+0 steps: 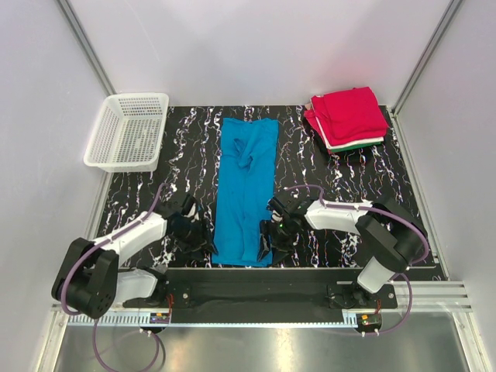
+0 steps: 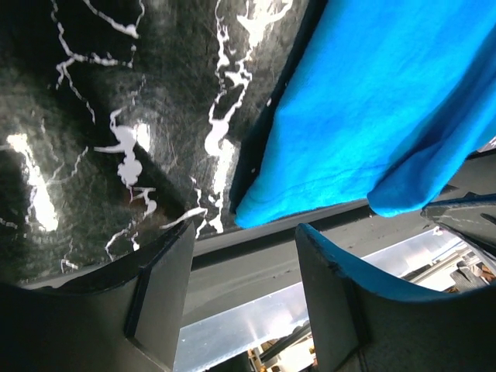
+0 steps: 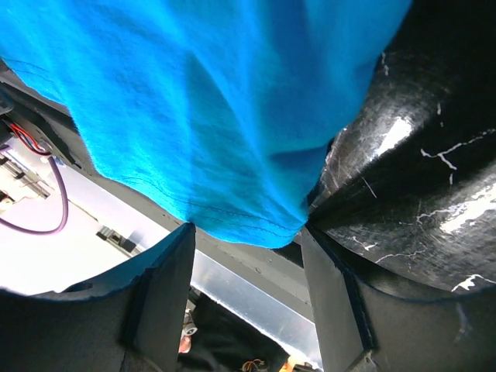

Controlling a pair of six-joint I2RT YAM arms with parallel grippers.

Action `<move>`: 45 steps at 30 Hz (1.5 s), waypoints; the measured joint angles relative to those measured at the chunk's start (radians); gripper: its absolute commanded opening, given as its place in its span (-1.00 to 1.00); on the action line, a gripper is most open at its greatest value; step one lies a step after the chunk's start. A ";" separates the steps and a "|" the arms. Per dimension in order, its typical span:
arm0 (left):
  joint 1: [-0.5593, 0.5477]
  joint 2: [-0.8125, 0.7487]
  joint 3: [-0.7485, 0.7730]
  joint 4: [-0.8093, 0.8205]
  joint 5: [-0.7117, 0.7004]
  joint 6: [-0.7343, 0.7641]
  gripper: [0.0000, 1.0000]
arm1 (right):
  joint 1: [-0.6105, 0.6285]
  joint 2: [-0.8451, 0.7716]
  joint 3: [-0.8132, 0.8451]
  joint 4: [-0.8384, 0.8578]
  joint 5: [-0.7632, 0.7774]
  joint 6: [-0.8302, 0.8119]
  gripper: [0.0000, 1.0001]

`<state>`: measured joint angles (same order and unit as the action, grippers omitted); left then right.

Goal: Fold and stack the t-shirts
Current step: Fold the tshirt

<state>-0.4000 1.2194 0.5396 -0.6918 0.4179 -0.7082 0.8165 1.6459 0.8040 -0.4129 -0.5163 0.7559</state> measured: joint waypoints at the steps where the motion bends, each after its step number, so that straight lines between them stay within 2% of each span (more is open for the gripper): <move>1: -0.002 0.005 -0.003 0.009 0.000 0.000 0.19 | 0.000 0.000 0.000 0.002 0.000 -0.002 0.28; 15: -0.017 0.077 -0.012 0.070 0.061 -0.018 0.18 | 0.000 0.013 0.007 0.023 -0.009 -0.023 0.25; 24: -0.064 0.146 -0.010 0.124 0.131 -0.050 0.11 | 0.000 0.038 0.008 0.086 -0.050 -0.026 0.24; 33: -0.076 0.147 -0.009 0.126 0.124 -0.066 0.05 | 0.000 0.042 0.007 0.106 -0.054 -0.026 0.22; 37: -0.086 0.114 0.005 0.090 0.055 -0.071 0.08 | 0.001 0.041 0.007 0.105 -0.050 -0.025 0.22; 42: -0.086 0.056 0.066 -0.003 -0.175 -0.041 0.10 | 0.002 0.032 0.006 0.101 -0.034 -0.026 0.22; 45: -0.084 0.049 0.109 -0.043 -0.261 -0.031 0.10 | 0.002 0.021 0.006 0.090 -0.009 -0.026 0.22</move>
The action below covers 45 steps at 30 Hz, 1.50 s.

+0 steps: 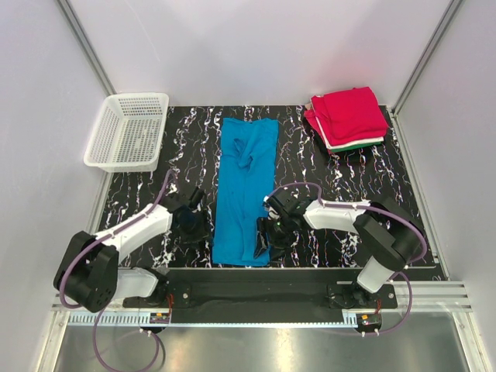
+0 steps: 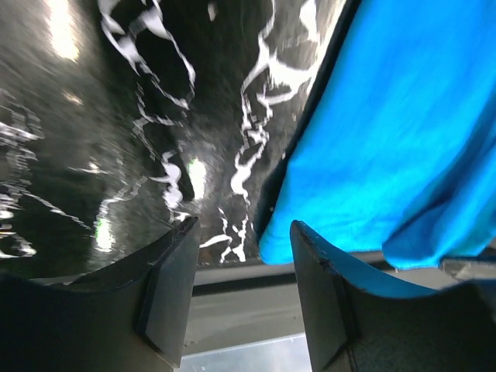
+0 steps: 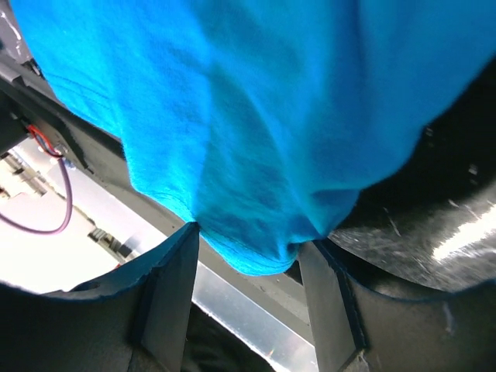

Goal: Fold and stack the t-shirts
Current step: Fold the tshirt

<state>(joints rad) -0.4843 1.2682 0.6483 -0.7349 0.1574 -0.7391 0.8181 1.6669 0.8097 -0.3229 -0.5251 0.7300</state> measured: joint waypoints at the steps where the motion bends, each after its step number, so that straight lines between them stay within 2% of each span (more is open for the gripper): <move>1: 0.000 0.000 0.009 -0.004 -0.015 0.002 0.09 | 0.000 -0.004 0.000 -0.005 0.010 0.000 0.22; 14: -0.004 0.106 0.020 0.019 0.006 0.005 0.05 | 0.000 -0.041 -0.001 -0.065 0.091 -0.009 0.24; 31: -0.032 0.095 -0.017 0.110 0.125 -0.006 0.01 | 0.000 0.068 0.092 -0.059 0.019 -0.011 0.21; 35: -0.033 0.092 -0.029 0.125 0.143 -0.013 -0.20 | 0.000 0.068 0.088 -0.055 0.018 -0.012 0.09; 39: -0.033 0.093 -0.035 0.132 0.151 -0.014 -0.21 | 0.000 0.059 0.066 -0.038 0.020 -0.011 -0.05; 45: -0.035 0.098 -0.036 0.140 0.165 -0.014 -0.08 | 0.000 0.043 0.040 -0.022 0.017 -0.007 0.12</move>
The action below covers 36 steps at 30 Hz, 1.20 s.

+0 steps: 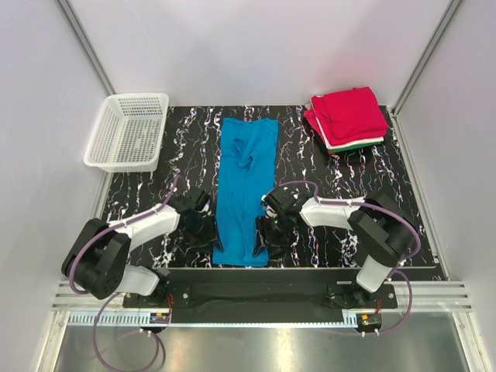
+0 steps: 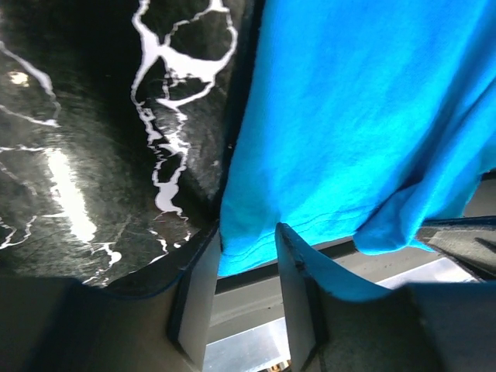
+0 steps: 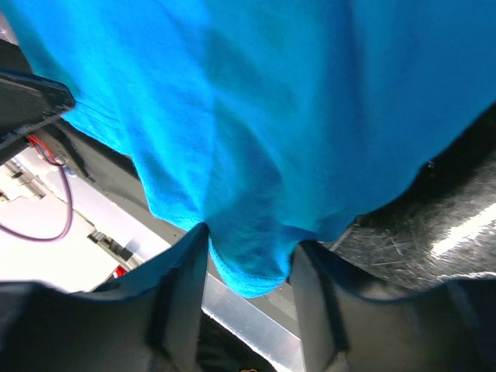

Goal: Fold and stack the t-shirts
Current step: Fold the tshirt

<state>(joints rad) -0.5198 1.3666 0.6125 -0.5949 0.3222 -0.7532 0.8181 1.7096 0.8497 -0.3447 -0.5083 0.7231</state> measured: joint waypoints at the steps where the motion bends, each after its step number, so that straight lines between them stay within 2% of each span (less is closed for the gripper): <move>1: -0.001 0.004 0.000 0.005 0.008 0.000 -0.04 | 0.000 0.000 0.000 0.002 -0.004 0.002 0.14; 7: -0.010 0.012 -0.002 0.031 0.046 -0.006 -0.02 | 0.000 0.005 0.007 0.003 -0.014 0.007 0.13; 8: -0.012 0.012 -0.005 0.036 0.051 -0.008 -0.06 | 0.000 0.006 0.008 0.002 -0.015 0.008 0.12; 9: -0.014 0.012 -0.007 0.041 0.056 -0.009 -0.12 | 0.000 0.008 0.010 0.002 -0.017 0.008 0.00; 10: -0.016 0.012 -0.009 0.045 0.060 -0.011 -0.19 | 0.000 0.010 0.011 0.003 -0.019 0.008 -0.03; 12: -0.019 0.012 -0.015 0.053 0.063 -0.015 -0.41 | 0.000 0.019 0.012 0.003 -0.017 0.008 -0.11; 15: -0.021 0.013 -0.026 0.062 0.063 -0.018 -0.63 | 0.000 0.027 0.013 0.005 -0.018 0.007 -0.40; 16: -0.022 0.014 -0.026 0.063 0.062 -0.018 -0.69 | 0.000 0.031 0.013 0.004 -0.019 0.006 -0.66; 19: -0.023 0.018 -0.027 0.063 0.059 -0.018 -0.81 | 0.000 0.038 0.011 0.003 -0.002 0.005 -1.00; 24: -0.024 0.018 -0.025 0.062 0.060 -0.017 -0.88 | 0.000 0.039 0.011 0.000 0.002 0.000 -1.00; 27: -0.026 0.023 -0.015 0.053 0.060 -0.010 -0.99 | 0.000 0.039 0.017 -0.010 0.006 -0.004 -1.00; 36: -0.029 0.039 0.051 0.012 0.047 0.005 -1.00 | 0.000 0.039 0.109 -0.134 0.105 -0.051 -1.00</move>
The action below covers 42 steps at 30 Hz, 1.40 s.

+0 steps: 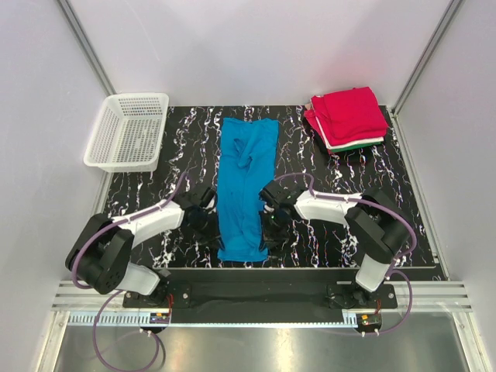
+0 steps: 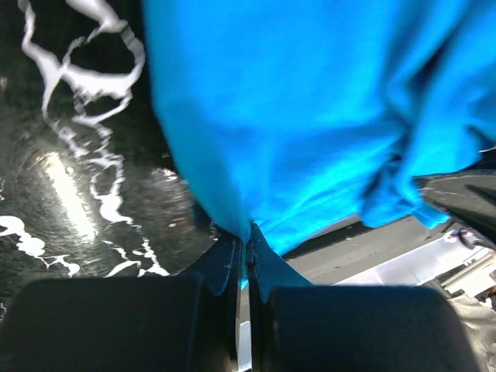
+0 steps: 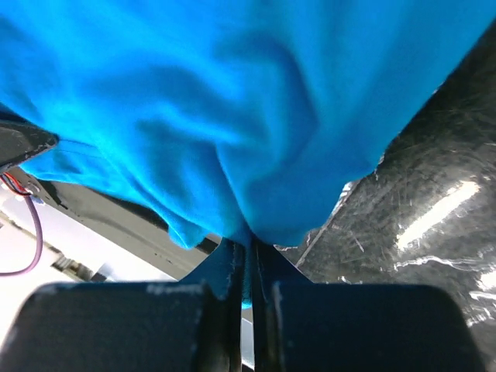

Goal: Fold and stack the t-shirts
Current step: Fold the tshirt

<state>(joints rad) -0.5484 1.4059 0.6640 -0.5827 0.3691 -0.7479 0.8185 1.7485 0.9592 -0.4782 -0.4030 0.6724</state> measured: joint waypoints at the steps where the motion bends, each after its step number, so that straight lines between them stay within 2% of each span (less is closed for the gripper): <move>1: 0.000 0.000 0.016 -0.006 -0.002 0.003 -1.00 | 0.000 0.000 0.017 -0.018 0.010 -0.007 -1.00; 13: 0.000 0.013 0.235 -0.071 -0.007 0.026 -1.00 | -0.023 -0.006 0.222 -0.212 0.089 -0.090 -1.00; 25: 0.033 0.169 0.497 -0.143 -0.088 0.046 -1.00 | -0.200 0.002 0.436 -0.364 0.105 -0.226 -1.00; 42: 0.108 0.399 0.744 -0.185 -0.129 0.065 -1.00 | -0.308 0.340 0.901 -0.520 0.087 -0.385 -1.00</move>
<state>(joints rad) -0.4408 1.8050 1.4078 -0.7673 0.2405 -0.6830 0.5102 2.0888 1.8599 -0.9985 -0.3164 0.2878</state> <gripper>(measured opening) 0.037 0.025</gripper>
